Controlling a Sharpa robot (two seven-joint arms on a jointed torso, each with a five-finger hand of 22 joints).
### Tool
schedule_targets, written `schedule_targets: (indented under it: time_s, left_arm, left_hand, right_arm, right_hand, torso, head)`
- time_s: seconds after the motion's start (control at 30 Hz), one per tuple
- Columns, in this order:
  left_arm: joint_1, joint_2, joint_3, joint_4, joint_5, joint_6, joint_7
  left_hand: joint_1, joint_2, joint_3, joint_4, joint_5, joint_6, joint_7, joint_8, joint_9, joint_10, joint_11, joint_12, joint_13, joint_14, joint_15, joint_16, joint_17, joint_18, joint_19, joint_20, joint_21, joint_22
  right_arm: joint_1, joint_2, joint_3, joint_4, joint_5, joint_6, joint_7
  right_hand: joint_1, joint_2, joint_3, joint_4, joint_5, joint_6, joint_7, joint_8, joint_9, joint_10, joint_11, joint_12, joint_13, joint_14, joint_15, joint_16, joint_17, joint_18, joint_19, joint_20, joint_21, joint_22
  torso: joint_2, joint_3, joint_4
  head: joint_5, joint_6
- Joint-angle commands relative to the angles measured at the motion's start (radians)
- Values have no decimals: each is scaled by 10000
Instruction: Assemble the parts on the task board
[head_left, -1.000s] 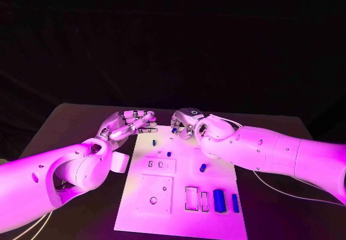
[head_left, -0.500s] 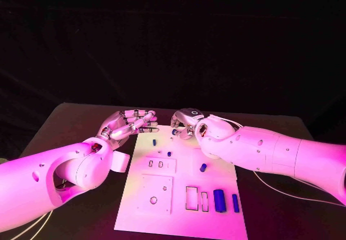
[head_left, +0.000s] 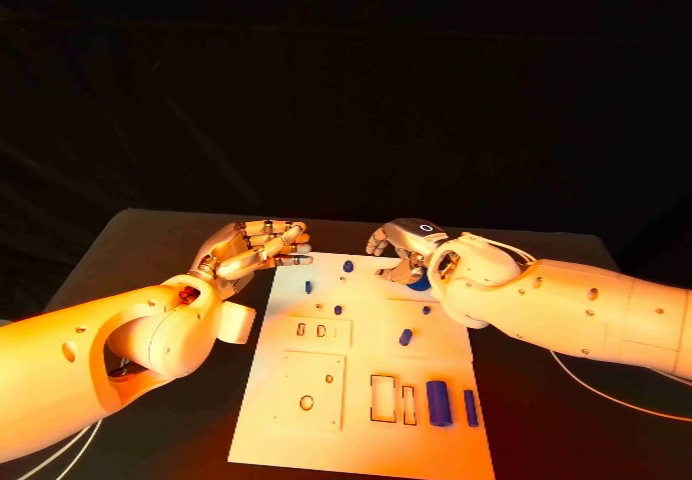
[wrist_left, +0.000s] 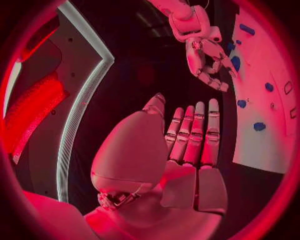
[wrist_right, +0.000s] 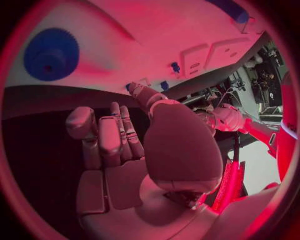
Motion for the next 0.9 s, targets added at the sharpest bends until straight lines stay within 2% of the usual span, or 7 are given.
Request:
schedule_targets:
  time_s: [0.03,0.23,0.3,0.33,0.37,0.5,0.9]
  left_arm:
    - [17,-21,10,-20,49,210,93]
    - [17,-59,9,-88,54,223,108]
    - [17,-67,9,-145,55,221,119]
    - [17,-69,9,-163,55,216,121]
    - [17,-70,9,-188,55,208,126]
    - [17,-80,9,-321,55,174,149]
    - [17,-83,9,-558,55,131,186]
  left_hand:
    - [-103,16,-68,18,-51,-33,362,-52,-17,-11,52,-34,-11,-55,0,-36,18,141,-39,32,-67,-9]
    - [-103,16,-68,18,-51,-33,361,-52,-17,-10,52,-34,-11,-56,1,-36,18,141,-39,32,-67,-9]
    - [-103,16,-68,18,-51,-33,361,-52,-17,-10,52,-34,-11,-56,1,-36,18,141,-39,32,-67,-9]
    - [-103,16,-68,18,-51,-33,361,-52,-17,-10,52,-34,-11,-56,1,-36,18,141,-39,32,-67,-9]
    - [-100,16,-70,15,-51,-34,354,-52,-17,-6,49,-36,-11,-62,2,-43,21,141,-41,34,-70,-12]
    - [-94,11,-75,11,-50,-42,346,-58,-20,-9,47,-48,-12,-96,8,-73,24,137,-57,39,-85,-22]
    - [-85,8,-89,9,-50,-56,346,-68,-25,-15,52,-74,-13,-180,29,-148,31,130,-123,60,-136,-53]
  right_arm:
    - [45,-525,22,461,682,-633,383]
    - [122,-1481,47,755,2458,-574,676]
    - [134,-1718,50,678,3329,-308,694]
    - [137,-1774,50,638,3515,-216,683]
    - [139,-1818,51,593,3646,-127,660]
    - [136,-1894,50,367,3801,277,476]
    - [-37,-1435,47,-169,3195,722,4]
  right_hand:
    - [43,-3,21,77,33,177,122,-17,30,480,11,269,29,12,-81,-20,15,79,157,-6,21,102]
    - [-158,-254,295,323,-16,278,-51,-113,32,2708,-383,1249,428,171,-364,278,438,-35,570,-208,414,706]
    - [-314,-503,-805,401,-40,133,-261,-55,141,3551,-606,3022,1717,529,-582,1081,1749,-204,1093,-438,983,1478]
    - [-59,59,-1997,625,70,-47,-152,420,496,1149,-463,5404,4081,505,-518,1358,2055,-199,1181,-609,1110,1671]
    - [68,100,-2145,666,34,-287,-214,423,516,2486,-542,7713,6557,641,-517,1673,2686,-327,1372,-456,1336,2001]
    - [471,293,-2990,1359,52,-773,-75,891,754,3369,-389,11038,10658,923,-361,2456,4237,-449,1777,-276,1838,2747]
    - [1093,385,-3671,2226,59,-1161,65,1155,820,4523,-236,12567,12901,1110,-207,2887,5279,-638,2290,-123,2454,3615]
  torso:
    - [-56,36,-111]
    - [-81,80,-204]
    - [-85,93,-215]
    - [-86,102,-218]
    - [-90,109,-218]
    - [-82,117,-200]
    - [-73,83,-168]
  head:
    - [-18,31]
    - [-119,63]
    - [-131,48]
    - [-134,33]
    - [-140,33]
    - [-158,43]
    - [-133,-1]
